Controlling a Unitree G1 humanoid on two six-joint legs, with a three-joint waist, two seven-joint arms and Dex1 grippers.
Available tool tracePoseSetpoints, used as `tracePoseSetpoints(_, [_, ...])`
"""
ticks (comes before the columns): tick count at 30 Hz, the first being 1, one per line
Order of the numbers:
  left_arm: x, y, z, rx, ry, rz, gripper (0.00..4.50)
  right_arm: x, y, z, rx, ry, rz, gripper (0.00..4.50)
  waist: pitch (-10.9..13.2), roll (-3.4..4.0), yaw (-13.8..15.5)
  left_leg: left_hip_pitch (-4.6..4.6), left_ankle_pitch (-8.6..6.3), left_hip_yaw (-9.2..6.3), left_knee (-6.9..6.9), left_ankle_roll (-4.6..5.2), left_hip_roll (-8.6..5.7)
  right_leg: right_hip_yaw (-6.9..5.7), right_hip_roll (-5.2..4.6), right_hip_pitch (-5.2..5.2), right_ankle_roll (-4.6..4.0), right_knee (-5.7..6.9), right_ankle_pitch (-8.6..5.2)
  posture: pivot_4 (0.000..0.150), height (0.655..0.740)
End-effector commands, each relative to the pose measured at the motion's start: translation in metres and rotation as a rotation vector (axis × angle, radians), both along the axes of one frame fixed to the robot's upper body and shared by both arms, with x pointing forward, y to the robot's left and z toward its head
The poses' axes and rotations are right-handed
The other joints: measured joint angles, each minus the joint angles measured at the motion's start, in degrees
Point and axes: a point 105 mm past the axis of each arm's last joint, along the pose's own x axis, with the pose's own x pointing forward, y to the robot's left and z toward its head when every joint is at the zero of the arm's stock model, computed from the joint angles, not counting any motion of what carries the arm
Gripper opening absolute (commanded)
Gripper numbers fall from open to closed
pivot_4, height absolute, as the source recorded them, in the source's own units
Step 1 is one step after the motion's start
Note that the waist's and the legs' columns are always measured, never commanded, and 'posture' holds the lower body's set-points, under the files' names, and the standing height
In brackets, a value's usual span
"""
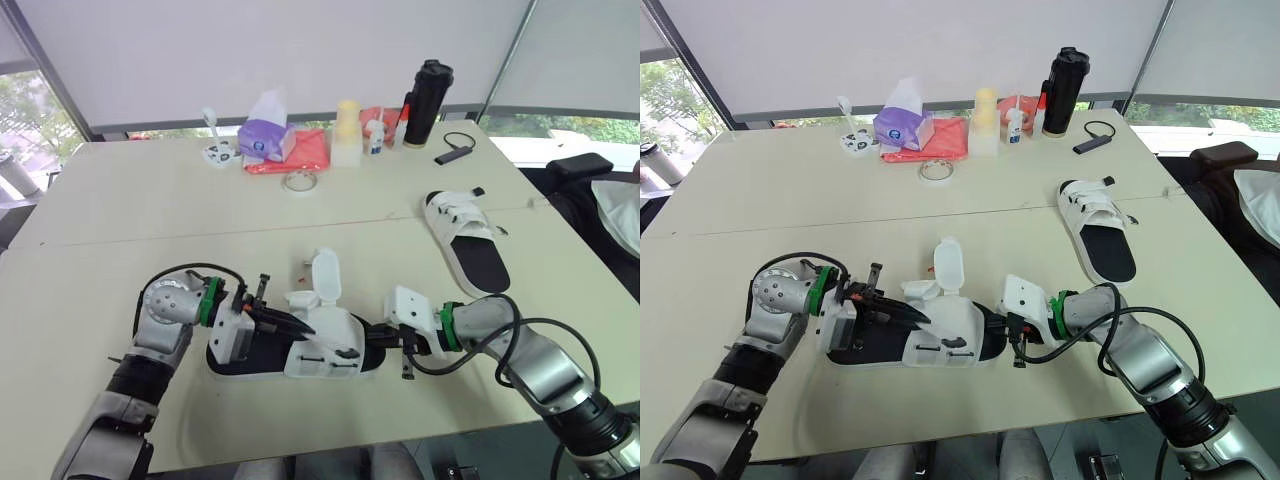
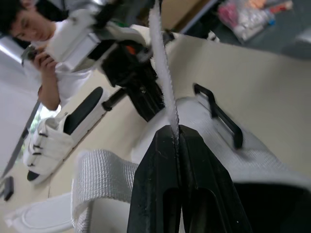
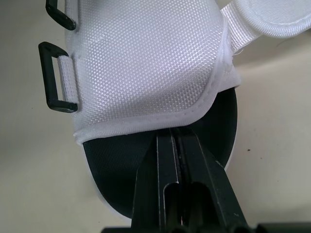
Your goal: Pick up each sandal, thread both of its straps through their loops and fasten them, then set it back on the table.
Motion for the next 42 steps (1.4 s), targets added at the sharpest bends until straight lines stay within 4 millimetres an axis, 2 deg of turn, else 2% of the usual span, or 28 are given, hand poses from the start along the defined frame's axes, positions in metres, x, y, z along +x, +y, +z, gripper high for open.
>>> tracePoseSetpoints(1, [-0.002, 0.005, 0.0, 0.008, -0.182, -0.086, 0.06, 0.002, -0.008, -0.01, -0.05, 0.02, -0.031, 0.0, 0.0, 0.0, 0.0, 0.0, 0.0, 0.0, 0.0, 0.0, 0.0, 0.0, 0.0, 0.0, 0.0, 0.0, 0.0, 0.15, 0.74])
tracePoseSetpoints(7, [-0.006, -0.003, 0.005, -0.08, -0.252, -0.151, 0.06, 0.003, -0.008, -0.01, -0.049, 0.019, -0.033, 0.0, 0.0, 0.0, 0.0, 0.0, 0.01, -0.03, 0.0, 0.02, -0.01, 0.0, 0.0, 0.02, 0.03, 0.01, 0.01, 0.15, 0.74])
tracePoseSetpoints(18, [-0.028, -0.019, 0.006, -0.128, -0.271, -0.323, 0.06, 0.002, -0.007, -0.01, -0.047, 0.019, -0.031, 0.0, 0.0, 0.0, -0.1, 0.02, 0.01, -0.05, 0.07, 0.02, -0.06, -0.02, 0.06, 0.07, 0.05, 0.07, 0.01, 0.15, 0.74])
tracePoseSetpoints(25, [-0.036, -0.02, 0.009, -0.129, -0.278, -0.39, 0.06, 0.001, -0.007, -0.01, -0.049, 0.022, -0.03, 0.0, 0.0, 0.0, -0.1, 0.04, 0.01, -0.05, 0.07, 0.03, -0.07, -0.02, 0.07, 0.09, 0.06, 0.09, 0.01, 0.15, 0.74])
tracePoseSetpoints(28, [-0.042, -0.017, 0.006, -0.114, -0.261, -0.417, 0.9, 0.001, -0.008, -0.011, -0.049, 0.024, -0.033, 0.0, 0.0, 0.0, -0.1, 0.04, 0.01, -0.05, 0.08, 0.03, -0.07, -0.02, 0.08, 0.09, 0.06, 0.1, 0.01, 0.15, 0.74])
tracePoseSetpoints(29, [-0.043, -0.016, 0.005, -0.11, -0.256, -0.424, 1.33, 0.0, -0.008, -0.011, -0.049, 0.024, -0.033, 0.0, 0.0, 0.0, -0.1, 0.04, 0.01, -0.04, 0.08, 0.03, -0.07, -0.02, 0.08, 0.09, 0.07, 0.1, 0.01, 0.15, 0.74])
tracePoseSetpoints(35, [-0.055, -0.008, -0.005, -0.053, -0.22, -0.459, 4.38, 0.001, -0.008, -0.011, -0.049, 0.023, -0.033, 0.0, 0.0, 0.0, -0.1, 0.06, 0.02, -0.01, 0.09, 0.03, -0.08, -0.03, 0.1, 0.13, 0.08, 0.11, 0.01, 0.15, 0.74])
tracePoseSetpoints(39, [-0.059, 0.002, -0.013, -0.01, -0.183, -0.442, 4.45, 0.002, -0.007, -0.011, -0.049, 0.023, -0.029, 0.0, 0.0, 0.0, -0.1, 0.08, 0.02, -0.01, 0.09, 0.03, -0.08, -0.03, 0.1, 0.14, 0.08, 0.13, 0.01, 0.15, 0.74])
tracePoseSetpoints(42, [-0.046, 0.016, -0.013, 0.032, -0.173, -0.343, 4.45, 0.001, -0.006, -0.012, -0.049, 0.026, -0.024, 0.0, 0.0, 0.0, -0.1, 0.08, 0.02, 0.0, 0.09, 0.03, -0.08, -0.04, 0.12, 0.15, 0.08, 0.13, 0.01, 0.15, 0.74])
